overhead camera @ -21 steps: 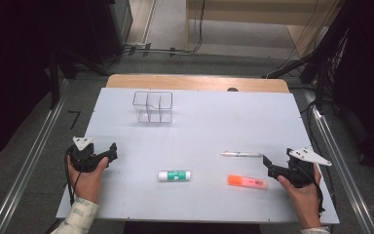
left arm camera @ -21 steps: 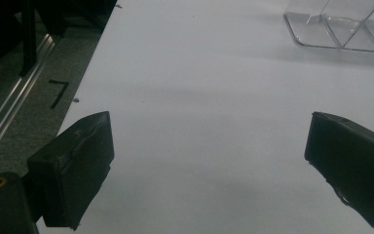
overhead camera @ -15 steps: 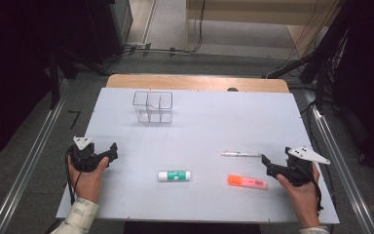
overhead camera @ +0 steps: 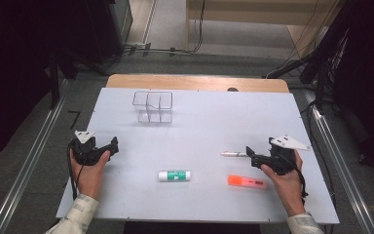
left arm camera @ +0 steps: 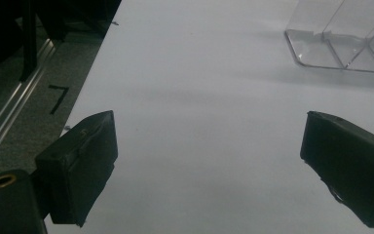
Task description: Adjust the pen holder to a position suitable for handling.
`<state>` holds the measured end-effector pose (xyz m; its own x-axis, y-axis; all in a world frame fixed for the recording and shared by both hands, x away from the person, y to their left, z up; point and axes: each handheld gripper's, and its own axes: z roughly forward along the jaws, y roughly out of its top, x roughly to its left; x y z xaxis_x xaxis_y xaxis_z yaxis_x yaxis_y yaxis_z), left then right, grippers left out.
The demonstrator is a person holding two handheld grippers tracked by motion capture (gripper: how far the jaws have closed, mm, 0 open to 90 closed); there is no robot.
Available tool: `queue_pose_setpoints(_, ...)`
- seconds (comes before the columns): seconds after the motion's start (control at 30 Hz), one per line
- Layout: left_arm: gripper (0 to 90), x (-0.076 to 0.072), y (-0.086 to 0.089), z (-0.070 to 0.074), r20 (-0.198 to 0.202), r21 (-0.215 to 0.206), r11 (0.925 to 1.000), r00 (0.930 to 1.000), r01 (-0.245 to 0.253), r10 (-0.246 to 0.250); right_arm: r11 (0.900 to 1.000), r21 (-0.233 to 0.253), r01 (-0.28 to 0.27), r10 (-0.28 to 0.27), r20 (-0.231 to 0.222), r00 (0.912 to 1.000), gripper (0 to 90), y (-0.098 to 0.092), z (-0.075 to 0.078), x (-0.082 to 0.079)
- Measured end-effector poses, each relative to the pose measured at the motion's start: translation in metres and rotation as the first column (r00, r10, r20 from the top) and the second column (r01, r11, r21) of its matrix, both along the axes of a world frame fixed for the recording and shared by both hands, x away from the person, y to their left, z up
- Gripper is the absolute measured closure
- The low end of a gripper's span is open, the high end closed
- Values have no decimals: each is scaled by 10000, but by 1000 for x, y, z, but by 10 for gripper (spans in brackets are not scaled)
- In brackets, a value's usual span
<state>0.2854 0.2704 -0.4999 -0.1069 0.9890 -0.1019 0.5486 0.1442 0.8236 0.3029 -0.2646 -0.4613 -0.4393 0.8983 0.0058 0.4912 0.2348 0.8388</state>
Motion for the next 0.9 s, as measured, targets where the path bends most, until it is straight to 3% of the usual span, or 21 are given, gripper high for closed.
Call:
queue_pose_setpoints(0.07, 68, 3, 1, -1, -86, -33, 10000, 10000, 20, -21, 9999, -31, -113, 113, 2, 9999, 72, 6, 1, 4)
queue_pose_setpoints(0.13, 69, 10, 3, -1, -147, -4, 10000, 9999, -58, 58, 9993, -130, -343, 343, -22, 9994, 73, 24, 2, 15)
queue_pose_setpoints(0.3, 135, 23, 7, 1, -301, -155, 9997, 9994, -169, 165, 9983, -207, -545, 544, -51, 9985, 91, 52, 3, 34)
queue_pose_setpoints(0.47, 206, 33, 8, 0, -195, -367, 9989, 9994, -296, 289, 9959, -383, -822, 814, -210, 9965, 132, 74, 2, 46)
queue_pose_setpoints(0.57, 263, 39, 10, -6, -436, -580, 9978, 9986, -320, 295, 9936, -451, -1034, 1023, -258, 9944, 196, 90, 2, 53)
queue_pose_setpoints(0.63, 316, 44, 9, -7, -491, -748, 9966, 9983, -335, 299, 9922, -329, -1199, 1185, -420, 9921, 297, 103, 3, 62)
queue_pose_setpoints(0.67, 347, 45, 7, -3, -584, -593, 9981, 9982, -188, 153, 9920, -239, -1237, 1225, -456, 9914, 327, 107, 4, 65)
queue_pose_setpoints(0.77, 395, 46, 2, 16, -95, -214, 9998, 9999, -39, 37, 9910, -158, -1326, 1317, -497, 9900, 359, 116, 6, 72)
queue_pose_setpoints(0.9, 445, 60, -7, 32, 47, 297, 9993, 9997, 227, -228, 9910, -15, -1337, 1335, -417, 9902, 409, 126, 10, 81)
